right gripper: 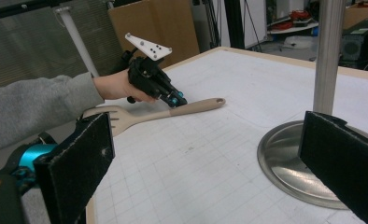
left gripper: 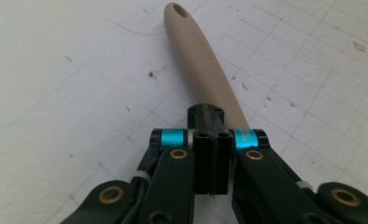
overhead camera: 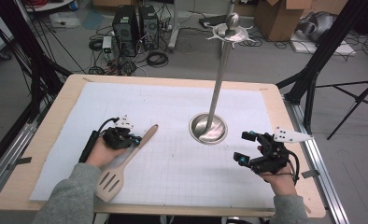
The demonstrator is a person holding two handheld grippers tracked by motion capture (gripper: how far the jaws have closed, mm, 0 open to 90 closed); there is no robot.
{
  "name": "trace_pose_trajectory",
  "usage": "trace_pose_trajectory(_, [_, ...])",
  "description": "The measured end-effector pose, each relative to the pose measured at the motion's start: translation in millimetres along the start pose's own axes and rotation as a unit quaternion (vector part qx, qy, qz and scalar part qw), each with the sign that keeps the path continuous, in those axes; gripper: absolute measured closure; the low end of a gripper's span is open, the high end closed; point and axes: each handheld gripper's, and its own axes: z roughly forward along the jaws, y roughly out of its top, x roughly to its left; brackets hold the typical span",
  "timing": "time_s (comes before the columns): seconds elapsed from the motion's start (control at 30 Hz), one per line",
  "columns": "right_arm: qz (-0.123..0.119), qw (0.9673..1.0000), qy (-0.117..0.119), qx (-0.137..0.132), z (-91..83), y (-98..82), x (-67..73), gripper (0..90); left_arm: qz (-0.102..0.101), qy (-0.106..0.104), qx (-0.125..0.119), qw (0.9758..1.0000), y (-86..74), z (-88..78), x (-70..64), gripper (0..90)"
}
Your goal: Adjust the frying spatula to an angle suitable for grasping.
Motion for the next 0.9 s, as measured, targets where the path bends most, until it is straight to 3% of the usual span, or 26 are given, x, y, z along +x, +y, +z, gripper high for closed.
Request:
trace_pose_trajectory(0.13, [-0.001,1.0,0.0,-0.001,-0.8,0.0,-0.2,2.5,0.002,0.002,0.0,1.0,-0.1,-1.3,0.2,90.0])
trace_pose_trajectory(0.33, [0.003,1.0,-0.003,-0.004,-3.0,-0.8,-0.4,2.5,0.007,0.013,-0.022,0.9997,2.8,-16.3,-4.5,90.0])
trace_pose_trajectory(0.57, [0.002,1.0,-0.002,-0.001,-2.1,-0.9,0.7,2.5,-0.014,0.002,-0.063,0.9979,-4.6,-37.6,-15.9,90.0])
trace_pose_trajectory(0.7, [0.003,1.0,-0.001,0.0,-0.6,-0.9,0.6,2.6,-0.011,-0.006,-0.058,0.9983,-10.8,-39.5,-23.7,90.0])
trace_pose_trajectory(0.9, [0.004,1.0,0.001,-0.002,-0.7,-0.7,-0.5,2.6,0.012,-0.016,-0.04,0.999,-11.7,-40.9,-35.1,90.0])
